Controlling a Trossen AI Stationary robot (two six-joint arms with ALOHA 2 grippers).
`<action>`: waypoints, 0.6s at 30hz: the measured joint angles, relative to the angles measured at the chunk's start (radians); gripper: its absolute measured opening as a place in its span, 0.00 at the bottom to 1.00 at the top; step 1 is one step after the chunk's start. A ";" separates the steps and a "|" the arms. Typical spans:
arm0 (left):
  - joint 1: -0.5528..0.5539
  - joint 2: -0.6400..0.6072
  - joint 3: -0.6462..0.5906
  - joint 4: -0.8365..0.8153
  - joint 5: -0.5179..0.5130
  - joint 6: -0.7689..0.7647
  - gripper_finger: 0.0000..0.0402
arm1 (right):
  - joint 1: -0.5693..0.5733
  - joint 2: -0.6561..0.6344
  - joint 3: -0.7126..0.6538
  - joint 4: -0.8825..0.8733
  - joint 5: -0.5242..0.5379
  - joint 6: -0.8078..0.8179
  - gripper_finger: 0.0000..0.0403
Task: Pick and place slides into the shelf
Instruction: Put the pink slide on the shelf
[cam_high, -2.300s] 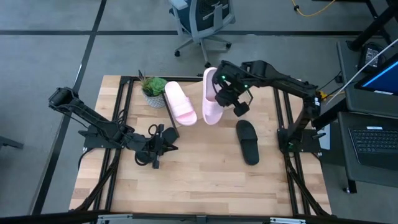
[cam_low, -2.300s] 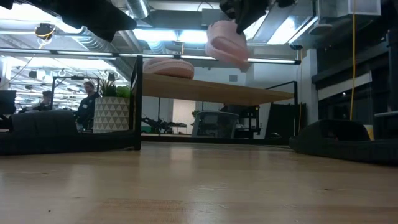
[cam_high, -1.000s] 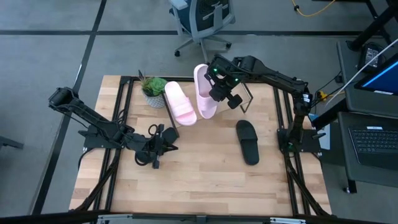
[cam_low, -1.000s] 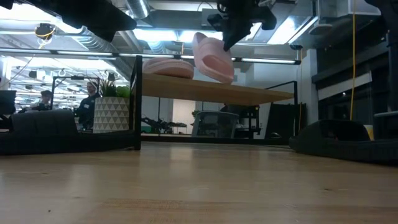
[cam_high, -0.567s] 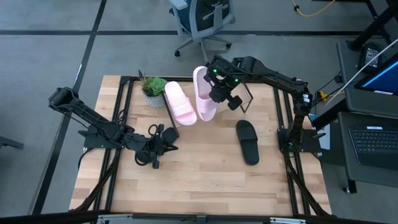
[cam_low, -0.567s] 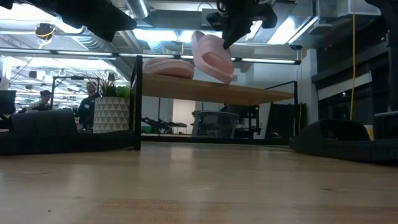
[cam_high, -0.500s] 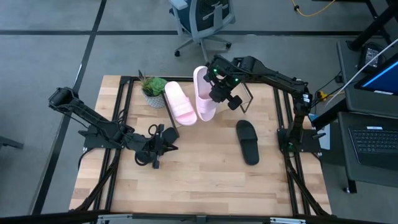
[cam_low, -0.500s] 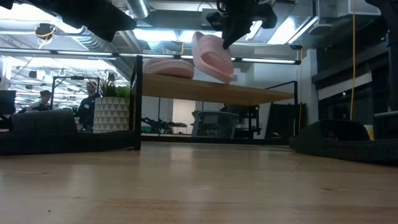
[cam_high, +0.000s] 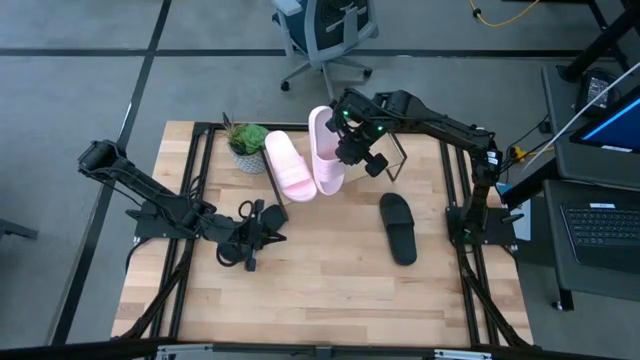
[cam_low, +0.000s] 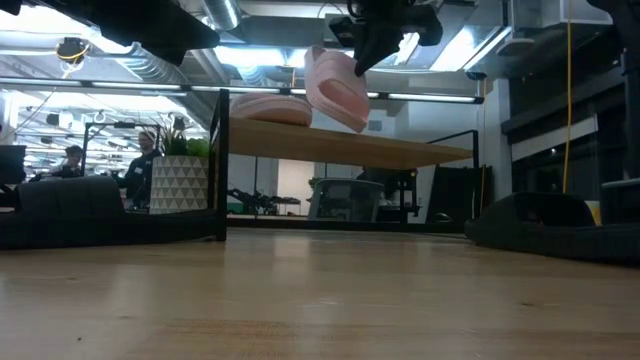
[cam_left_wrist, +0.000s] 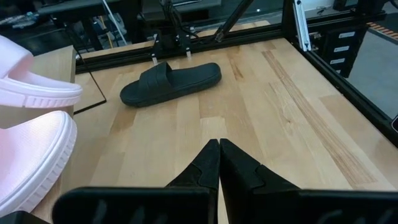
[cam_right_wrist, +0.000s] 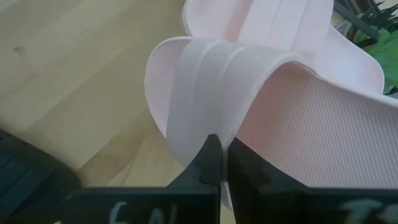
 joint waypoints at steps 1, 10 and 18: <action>0.000 0.000 0.000 0.000 0.000 0.000 0.01 | 0.000 0.000 0.000 0.000 0.000 0.000 0.03; 0.000 0.000 0.000 0.000 0.000 0.000 0.01 | 0.000 0.000 0.000 -0.008 0.001 0.001 0.03; 0.000 0.000 0.000 0.000 0.000 0.000 0.01 | 0.000 0.002 -0.007 -0.025 0.001 -0.010 0.03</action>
